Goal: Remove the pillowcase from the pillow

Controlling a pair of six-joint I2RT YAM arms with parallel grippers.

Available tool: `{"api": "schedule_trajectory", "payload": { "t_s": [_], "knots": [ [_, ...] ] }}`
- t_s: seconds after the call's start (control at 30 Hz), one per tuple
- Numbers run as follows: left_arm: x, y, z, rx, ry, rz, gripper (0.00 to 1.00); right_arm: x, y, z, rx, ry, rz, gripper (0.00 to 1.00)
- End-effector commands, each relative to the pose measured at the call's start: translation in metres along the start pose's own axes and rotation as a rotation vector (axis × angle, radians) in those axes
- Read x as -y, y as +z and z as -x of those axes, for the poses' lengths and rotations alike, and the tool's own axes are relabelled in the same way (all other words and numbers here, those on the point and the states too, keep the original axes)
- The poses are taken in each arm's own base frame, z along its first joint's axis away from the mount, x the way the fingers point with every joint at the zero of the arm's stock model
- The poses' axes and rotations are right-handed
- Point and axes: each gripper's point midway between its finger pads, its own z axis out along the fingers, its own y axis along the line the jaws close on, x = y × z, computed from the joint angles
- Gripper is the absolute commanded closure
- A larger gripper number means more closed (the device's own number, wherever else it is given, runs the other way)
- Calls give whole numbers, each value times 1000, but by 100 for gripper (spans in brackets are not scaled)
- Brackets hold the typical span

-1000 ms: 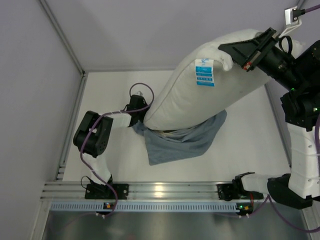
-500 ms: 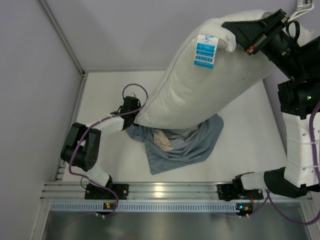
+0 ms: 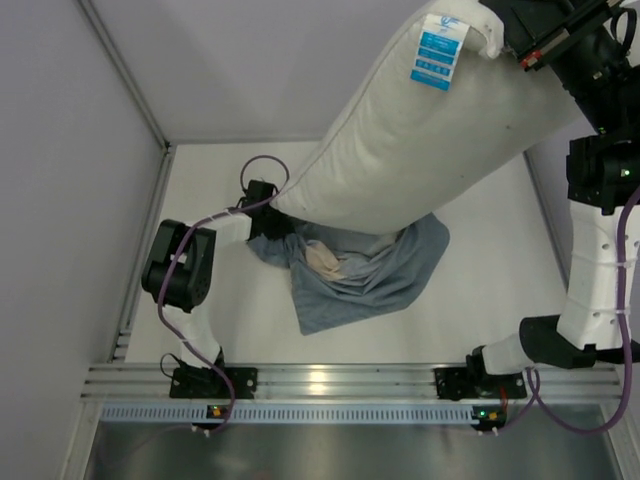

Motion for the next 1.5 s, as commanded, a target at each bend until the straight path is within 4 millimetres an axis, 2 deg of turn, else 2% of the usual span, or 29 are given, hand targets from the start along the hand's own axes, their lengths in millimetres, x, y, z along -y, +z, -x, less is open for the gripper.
{"api": "schedule_trajectory", "payload": {
  "t_s": [0.0, 0.03, 0.1, 0.13, 0.2, 0.23, 0.27, 0.37, 0.47, 0.5, 0.53, 0.63, 0.7, 0.77, 0.8, 0.87, 0.9, 1.07, 1.1, 1.17, 1.2, 1.27, 1.3, 1.33, 1.37, 1.4, 1.47],
  "knots": [
    [-16, 9, 19, -2, -51, 37, 100, -80, -18, 73, 274, -180, 208, 100],
    [-17, 10, 22, -3, -57, 40, 100, -72, -14, 72, 266, -137, 204, 100],
    [-17, 10, 33, 2, -78, 27, 100, -75, -15, 76, 293, -118, 261, 100],
    [-20, 14, 34, -8, -86, 35, 100, -63, -11, 71, 275, 5, 276, 100],
    [-21, 16, 42, -31, -105, 32, 100, -73, -13, 74, 287, 38, 389, 100],
    [-22, 17, 44, -33, -111, 32, 100, -90, -18, 78, 287, 22, 424, 100],
    [-22, 15, 46, -29, -114, 30, 100, -93, -18, 80, 292, 1, 422, 100],
    [-24, 6, 60, 10, -113, 34, 100, -86, -17, 85, 317, -65, 338, 100],
    [-28, -8, 73, 43, -133, 34, 100, -63, -18, 90, 325, -145, 258, 100],
    [-30, -12, 79, 54, -140, 30, 100, -64, -20, 90, 330, -174, 244, 100],
    [-26, -22, 83, 61, -140, 12, 100, -42, -16, 88, 334, -222, 176, 100],
    [-29, -43, 97, 84, -144, 22, 100, 1, -15, 92, 361, -318, 33, 100],
    [-36, -55, 106, 108, -154, 32, 100, 30, -14, 94, 347, -363, -23, 100],
    [-37, -68, 115, 128, -160, 18, 100, 48, -15, 94, 332, -398, -42, 100],
    [-41, -72, 118, 133, -167, 18, 100, 70, -13, 89, 314, -395, -66, 100],
    [-49, -85, 131, 155, -191, -4, 100, 88, -14, 87, 293, -411, -74, 100],
    [-49, -89, 133, 159, -187, -9, 100, 104, -14, 80, 260, -412, -84, 100],
    [-44, -98, 136, 165, -173, -41, 100, 142, -27, 55, 219, -473, -147, 100],
    [-44, -98, 135, 161, -177, -46, 100, 154, -36, 41, 208, -480, -163, 100],
    [-42, -101, 133, 161, -176, -53, 100, 164, -46, 23, 187, -472, -178, 100],
    [-38, -104, 133, 161, -172, -74, 100, 172, -62, 3, 181, -444, -194, 100],
    [-34, -106, 130, 154, -177, -96, 100, 183, -83, -19, 193, -393, -240, 100],
    [-33, -107, 129, 153, -179, -105, 100, 195, -107, -44, 199, -330, -304, 100],
    [-30, -109, 130, 157, -176, -119, 100, 197, -118, -55, 207, -309, -321, 100],
    [-30, -111, 129, 159, -176, -123, 100, 185, -133, -62, 236, -294, -335, 100],
    [-30, -111, 128, 158, -174, -124, 100, 211, -154, -92, 219, -212, -406, 100],
    [-29, -114, 126, 157, -166, -130, 100, 224, -185, -121, 189, -175, -507, 100]
  ]
}}
